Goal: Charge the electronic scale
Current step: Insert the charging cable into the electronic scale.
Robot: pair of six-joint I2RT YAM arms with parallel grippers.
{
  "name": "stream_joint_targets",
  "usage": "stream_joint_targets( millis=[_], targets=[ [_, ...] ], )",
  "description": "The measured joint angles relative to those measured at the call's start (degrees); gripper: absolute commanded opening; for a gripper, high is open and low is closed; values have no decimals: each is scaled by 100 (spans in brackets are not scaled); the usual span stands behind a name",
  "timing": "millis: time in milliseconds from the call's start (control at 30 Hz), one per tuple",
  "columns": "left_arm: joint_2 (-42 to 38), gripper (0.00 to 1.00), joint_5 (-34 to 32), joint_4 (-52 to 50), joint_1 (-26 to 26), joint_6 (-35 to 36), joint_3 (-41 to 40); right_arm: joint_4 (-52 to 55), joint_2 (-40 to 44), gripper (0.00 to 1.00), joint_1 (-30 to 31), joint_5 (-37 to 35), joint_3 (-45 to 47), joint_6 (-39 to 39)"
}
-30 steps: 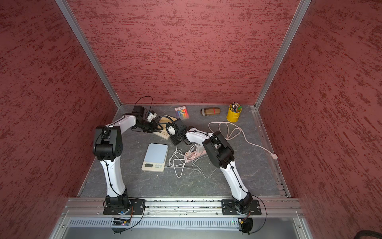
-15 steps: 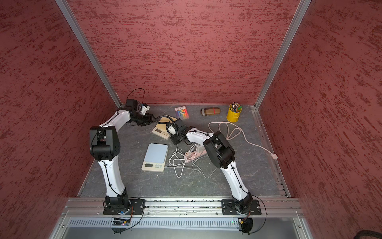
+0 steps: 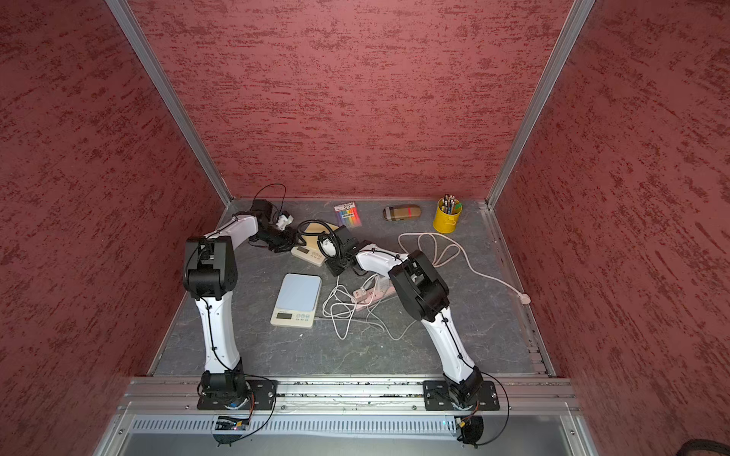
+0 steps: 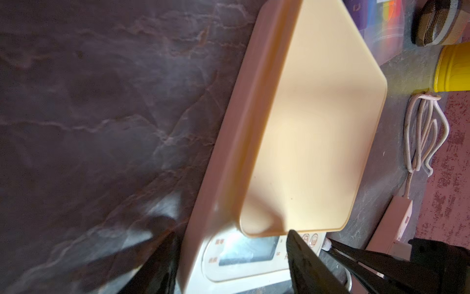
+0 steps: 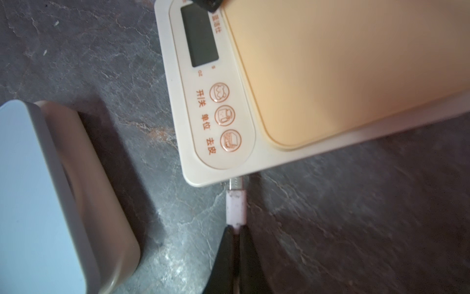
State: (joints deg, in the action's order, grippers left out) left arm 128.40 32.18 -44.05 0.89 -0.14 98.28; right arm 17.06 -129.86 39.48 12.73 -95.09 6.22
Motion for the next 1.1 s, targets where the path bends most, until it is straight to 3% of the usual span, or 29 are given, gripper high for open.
stream_joint_targets(
  millis=[1100],
  targets=[
    [-61,65,-144,55,-208,269,-116,39,85,0,-63,402,195,352]
  ],
)
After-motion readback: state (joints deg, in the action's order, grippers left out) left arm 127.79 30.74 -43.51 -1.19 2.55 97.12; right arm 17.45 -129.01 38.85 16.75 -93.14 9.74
